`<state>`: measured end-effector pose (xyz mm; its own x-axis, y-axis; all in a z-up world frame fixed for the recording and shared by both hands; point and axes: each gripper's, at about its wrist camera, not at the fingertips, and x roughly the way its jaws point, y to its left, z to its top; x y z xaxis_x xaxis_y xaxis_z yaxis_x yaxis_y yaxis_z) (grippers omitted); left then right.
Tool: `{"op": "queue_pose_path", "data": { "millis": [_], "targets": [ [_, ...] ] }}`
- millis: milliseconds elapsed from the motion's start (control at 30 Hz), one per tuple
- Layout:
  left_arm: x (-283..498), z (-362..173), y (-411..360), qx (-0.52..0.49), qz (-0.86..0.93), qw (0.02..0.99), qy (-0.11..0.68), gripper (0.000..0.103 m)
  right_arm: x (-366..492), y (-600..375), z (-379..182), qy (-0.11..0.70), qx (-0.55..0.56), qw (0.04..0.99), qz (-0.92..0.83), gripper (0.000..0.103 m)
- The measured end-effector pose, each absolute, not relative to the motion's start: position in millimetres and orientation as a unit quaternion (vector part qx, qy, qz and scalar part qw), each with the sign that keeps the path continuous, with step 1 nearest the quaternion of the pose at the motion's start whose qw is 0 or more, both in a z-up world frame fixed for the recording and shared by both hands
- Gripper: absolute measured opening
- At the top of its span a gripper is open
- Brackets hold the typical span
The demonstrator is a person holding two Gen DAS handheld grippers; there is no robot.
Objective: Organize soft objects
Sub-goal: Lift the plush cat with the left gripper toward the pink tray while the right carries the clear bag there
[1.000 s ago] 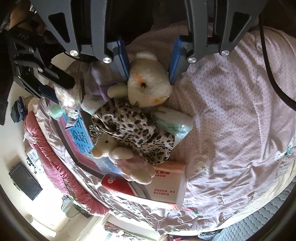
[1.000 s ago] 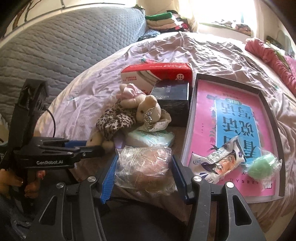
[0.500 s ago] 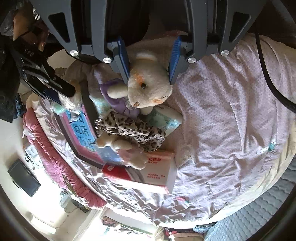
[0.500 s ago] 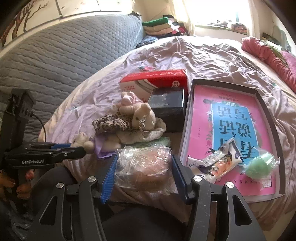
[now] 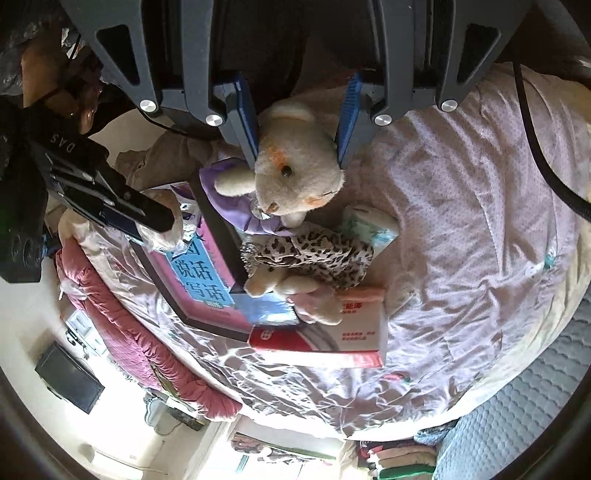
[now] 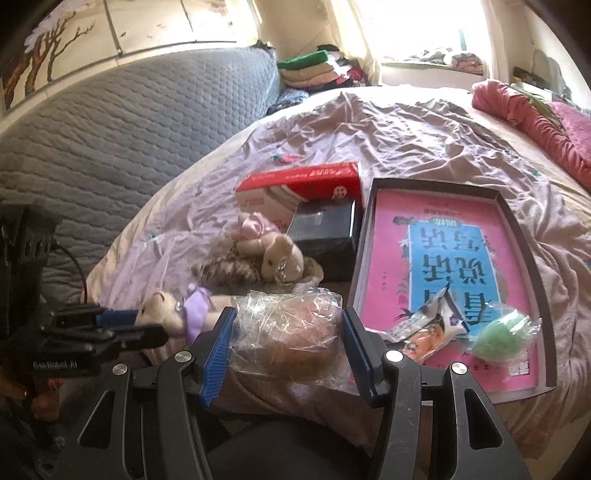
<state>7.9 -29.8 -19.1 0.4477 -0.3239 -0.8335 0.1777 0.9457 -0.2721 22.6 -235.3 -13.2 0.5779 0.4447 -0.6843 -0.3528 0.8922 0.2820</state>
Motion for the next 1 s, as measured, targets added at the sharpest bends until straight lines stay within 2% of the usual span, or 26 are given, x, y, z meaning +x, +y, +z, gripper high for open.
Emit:
{"op": "queue_pose_path", "data": {
  "millis": [1000],
  "targets": [
    [12.8, 29.9, -84.9, -0.042, -0.176, 0.873, 0.453, 0.04, 14.6, -283.2, 24.2, 0.339, 0.09, 0.919, 0.183, 0.058]
  ]
}}
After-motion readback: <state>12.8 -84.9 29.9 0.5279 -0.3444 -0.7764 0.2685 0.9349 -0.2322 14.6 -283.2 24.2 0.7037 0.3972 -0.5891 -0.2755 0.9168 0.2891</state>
